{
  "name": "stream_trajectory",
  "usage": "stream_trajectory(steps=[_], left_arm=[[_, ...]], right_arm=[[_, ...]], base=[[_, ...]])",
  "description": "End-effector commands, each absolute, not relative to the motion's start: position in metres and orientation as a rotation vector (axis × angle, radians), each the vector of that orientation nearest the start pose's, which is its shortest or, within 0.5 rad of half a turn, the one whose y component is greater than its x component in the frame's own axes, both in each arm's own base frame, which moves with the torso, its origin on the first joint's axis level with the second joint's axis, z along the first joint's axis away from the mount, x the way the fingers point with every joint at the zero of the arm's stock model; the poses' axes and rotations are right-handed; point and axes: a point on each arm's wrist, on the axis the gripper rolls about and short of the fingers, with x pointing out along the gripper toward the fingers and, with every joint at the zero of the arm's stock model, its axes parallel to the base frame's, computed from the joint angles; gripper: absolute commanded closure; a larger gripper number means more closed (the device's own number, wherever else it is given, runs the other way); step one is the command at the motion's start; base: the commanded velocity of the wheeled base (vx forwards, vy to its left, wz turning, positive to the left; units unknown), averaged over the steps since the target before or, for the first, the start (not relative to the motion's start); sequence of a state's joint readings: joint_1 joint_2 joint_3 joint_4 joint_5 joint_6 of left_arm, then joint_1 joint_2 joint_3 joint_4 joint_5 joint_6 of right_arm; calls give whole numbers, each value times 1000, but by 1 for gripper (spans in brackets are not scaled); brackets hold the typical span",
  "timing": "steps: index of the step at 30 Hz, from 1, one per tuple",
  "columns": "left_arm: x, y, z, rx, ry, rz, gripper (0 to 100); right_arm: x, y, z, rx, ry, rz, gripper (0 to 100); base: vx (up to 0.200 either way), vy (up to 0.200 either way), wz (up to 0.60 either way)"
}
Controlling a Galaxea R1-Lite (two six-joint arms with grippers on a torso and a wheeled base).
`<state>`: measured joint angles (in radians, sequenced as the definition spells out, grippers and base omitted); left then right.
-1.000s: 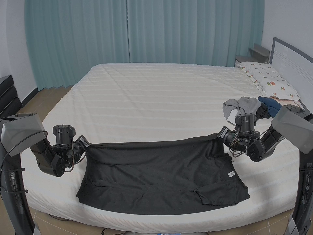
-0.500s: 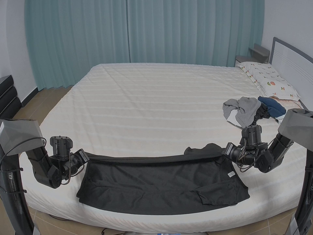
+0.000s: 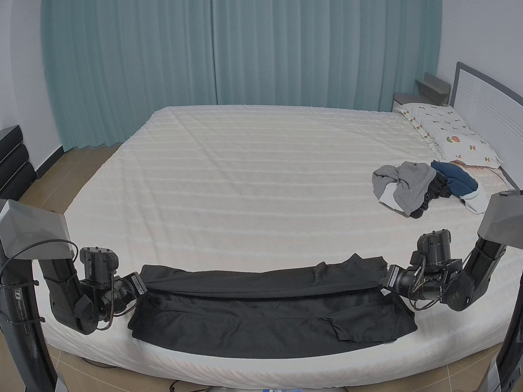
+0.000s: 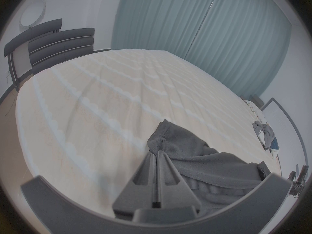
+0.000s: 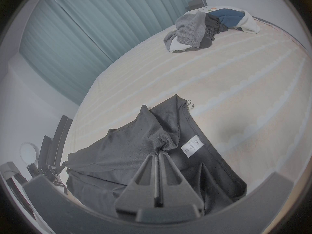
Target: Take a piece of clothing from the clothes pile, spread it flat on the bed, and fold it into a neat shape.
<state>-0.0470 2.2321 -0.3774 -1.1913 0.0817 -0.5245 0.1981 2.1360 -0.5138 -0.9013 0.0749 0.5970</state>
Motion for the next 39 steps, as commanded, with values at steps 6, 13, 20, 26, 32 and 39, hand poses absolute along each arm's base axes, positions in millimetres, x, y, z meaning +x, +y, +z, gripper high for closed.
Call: stream_trajectory(steps=[6,13,20,26,32,39], left_arm=[[274,-17,-22,-448,697,199,100],[271,-19,-22,-443,703,193,100],[267,-21,-24,-439,718,191,100],[266,-23,-23,-437,721,184,0],[263,-24,-21,-438,721,182,0],[260,-15,-1,-487,646,204,0]], right_arm=[[281,59,0,478,808,45,100],[270,58,-5,425,844,55,100],[268,57,-7,418,858,51,100],[269,58,-7,420,856,54,0],[270,58,6,439,807,65,0],[274,53,29,488,720,74,0]], base=[[0,0,0],[0,0,0],[0,0,0],[0,0,0],[0,0,0],[0,0,0]])
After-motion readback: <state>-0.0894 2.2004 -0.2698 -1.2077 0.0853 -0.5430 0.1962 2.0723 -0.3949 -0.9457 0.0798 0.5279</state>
